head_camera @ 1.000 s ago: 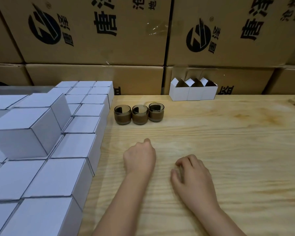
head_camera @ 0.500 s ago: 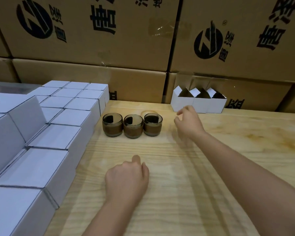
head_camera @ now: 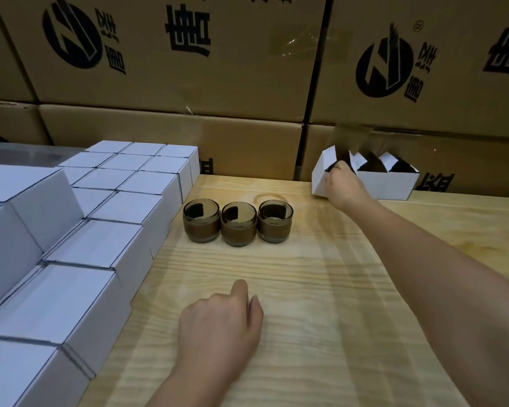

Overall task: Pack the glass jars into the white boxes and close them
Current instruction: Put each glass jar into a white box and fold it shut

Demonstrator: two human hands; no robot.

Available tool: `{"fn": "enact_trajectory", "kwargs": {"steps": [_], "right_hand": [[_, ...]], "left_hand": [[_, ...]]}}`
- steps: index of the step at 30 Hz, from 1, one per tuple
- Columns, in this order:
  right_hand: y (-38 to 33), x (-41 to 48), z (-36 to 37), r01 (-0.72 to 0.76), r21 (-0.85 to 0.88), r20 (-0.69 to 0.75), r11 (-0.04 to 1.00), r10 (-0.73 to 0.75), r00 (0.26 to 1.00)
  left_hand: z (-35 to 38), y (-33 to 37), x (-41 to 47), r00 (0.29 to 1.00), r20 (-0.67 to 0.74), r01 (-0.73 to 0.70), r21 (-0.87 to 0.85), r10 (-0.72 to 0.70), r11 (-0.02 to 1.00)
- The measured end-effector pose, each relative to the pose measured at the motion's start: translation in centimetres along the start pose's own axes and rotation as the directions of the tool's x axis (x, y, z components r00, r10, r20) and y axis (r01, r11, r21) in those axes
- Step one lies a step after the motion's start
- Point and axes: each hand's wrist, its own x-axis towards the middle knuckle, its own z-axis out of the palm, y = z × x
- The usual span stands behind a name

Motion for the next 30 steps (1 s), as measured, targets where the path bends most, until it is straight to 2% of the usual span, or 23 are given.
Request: {"fn": "enact_trajectory", "kwargs": {"steps": [2,4,6,9,14,18,21,24,27,30], "right_hand": [[-0.2,-1.3,-0.8,-0.017,0.025,-0.131,1.0,0.02,0.991],[-0.2,-3.3,-2.0,-0.033,0.13,-0.313,0.991,0.072,0.947],[-0.3,-6.1,-3.2,0.04,0.173,-0.454,0.984,0.043,0.89],[-1.5,-11.4,-4.4,0.158,0.22,-0.557,0.963,-0.009,0.831],[-6.2,-19.8,-4.3,0.34,0.193,-0.609,0.921,-0.159,0.777],[-9.3,-23.8,-3.5,0.369,0.137,-0.589,0.919,-0.224,0.777],[-10.3,-25.3,-3.1,0.279,0.136,-0.558,0.951,-0.159,0.815],[-10.4,-26.4,-2.8,0.248,0.116,-0.54,0.962,-0.149,0.828],[-10.1,-26.9,-2.7,0.299,0.128,-0.584,0.946,-0.172,0.793],[-9.2,-26.4,-3.1,0.312,0.279,-0.679,0.908,-0.043,0.733]], "left_hand": [[0.0,0.0,0.1,1.0,-0.002,-0.001,0.002,0.001,1.0],[-0.2,0.0,0.0,1.0,-0.008,-0.012,-0.009,0.012,1.0],[-0.3,-0.1,0.0,0.999,-0.023,-0.025,-0.042,0.024,0.999],[-0.3,-0.1,0.1,0.997,-0.045,-0.065,-0.157,0.058,0.986],[-0.8,-0.4,-0.1,0.973,0.007,-0.2,-0.463,0.229,0.864],[-1.2,-0.4,0.0,0.962,-0.088,-0.248,-0.677,0.259,0.693],[-1.4,-0.6,0.0,0.955,-0.085,-0.253,-0.733,0.284,0.632],[-1.5,-0.7,0.0,0.96,-0.028,-0.203,-0.755,0.278,0.624],[-1.4,-0.7,0.2,0.956,0.012,-0.171,-0.79,0.293,0.589],[-1.4,-0.8,0.3,0.957,0.031,-0.147,-0.804,0.288,0.576]]}}
